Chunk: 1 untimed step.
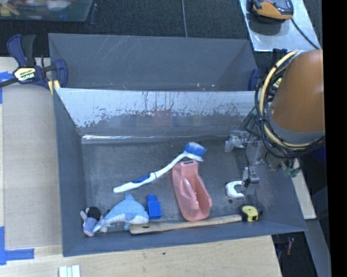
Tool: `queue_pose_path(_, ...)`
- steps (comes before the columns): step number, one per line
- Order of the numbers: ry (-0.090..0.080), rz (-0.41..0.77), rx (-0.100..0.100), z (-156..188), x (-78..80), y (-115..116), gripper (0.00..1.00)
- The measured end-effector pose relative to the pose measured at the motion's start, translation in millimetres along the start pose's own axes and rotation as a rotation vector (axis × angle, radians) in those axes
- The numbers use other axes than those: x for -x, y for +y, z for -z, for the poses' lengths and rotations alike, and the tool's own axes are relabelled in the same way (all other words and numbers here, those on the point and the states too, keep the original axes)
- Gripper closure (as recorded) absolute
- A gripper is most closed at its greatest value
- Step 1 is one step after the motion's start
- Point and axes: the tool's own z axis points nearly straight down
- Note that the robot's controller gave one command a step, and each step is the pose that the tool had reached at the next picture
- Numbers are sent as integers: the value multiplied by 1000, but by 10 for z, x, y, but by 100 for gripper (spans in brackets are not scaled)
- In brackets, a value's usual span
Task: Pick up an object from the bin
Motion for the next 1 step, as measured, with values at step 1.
queue_pose_path(1, -5, 2, -1, 22, 12, 2, 0)
